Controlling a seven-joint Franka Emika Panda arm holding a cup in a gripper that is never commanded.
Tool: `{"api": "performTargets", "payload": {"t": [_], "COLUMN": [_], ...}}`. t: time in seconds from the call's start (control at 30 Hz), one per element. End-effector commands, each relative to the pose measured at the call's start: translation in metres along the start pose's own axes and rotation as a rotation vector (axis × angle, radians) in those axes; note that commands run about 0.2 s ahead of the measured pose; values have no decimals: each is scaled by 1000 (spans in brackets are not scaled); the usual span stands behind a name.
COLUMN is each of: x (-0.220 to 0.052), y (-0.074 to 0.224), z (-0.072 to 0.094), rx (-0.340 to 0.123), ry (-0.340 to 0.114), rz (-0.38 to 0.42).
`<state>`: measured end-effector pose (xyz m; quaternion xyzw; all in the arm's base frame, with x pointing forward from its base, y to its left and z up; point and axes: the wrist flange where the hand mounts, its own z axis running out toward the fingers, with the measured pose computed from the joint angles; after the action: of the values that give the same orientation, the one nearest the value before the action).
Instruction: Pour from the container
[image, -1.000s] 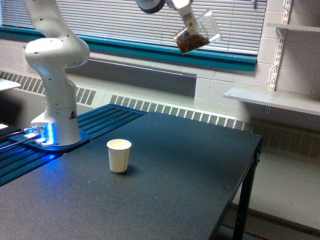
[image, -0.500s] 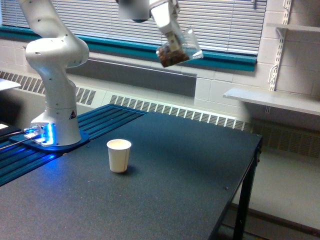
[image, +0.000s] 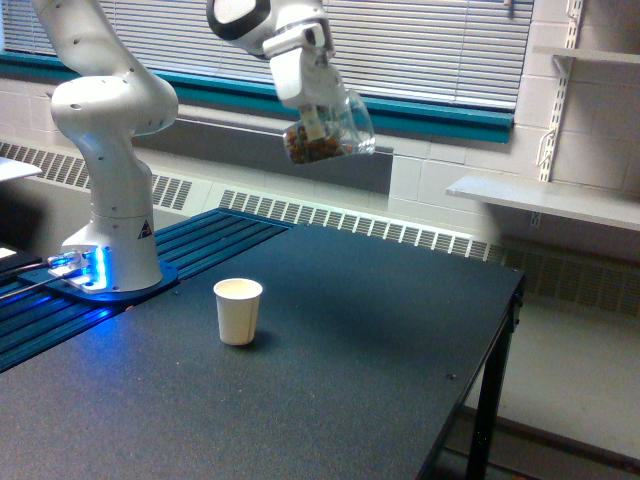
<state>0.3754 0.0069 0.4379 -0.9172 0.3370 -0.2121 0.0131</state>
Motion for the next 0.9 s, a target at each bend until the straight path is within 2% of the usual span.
{"api": "performTargets", "payload": {"t": [0.03, 0.17, 0.57, 0.9], "x": [-4, -6, -13, -24], "y": [4, 7, 8, 13], "z": [5, 12, 25, 31], "rx": [6, 4, -12, -46], "ry": [-33, -67, -116, -146], "rz": [11, 29, 32, 20]}}
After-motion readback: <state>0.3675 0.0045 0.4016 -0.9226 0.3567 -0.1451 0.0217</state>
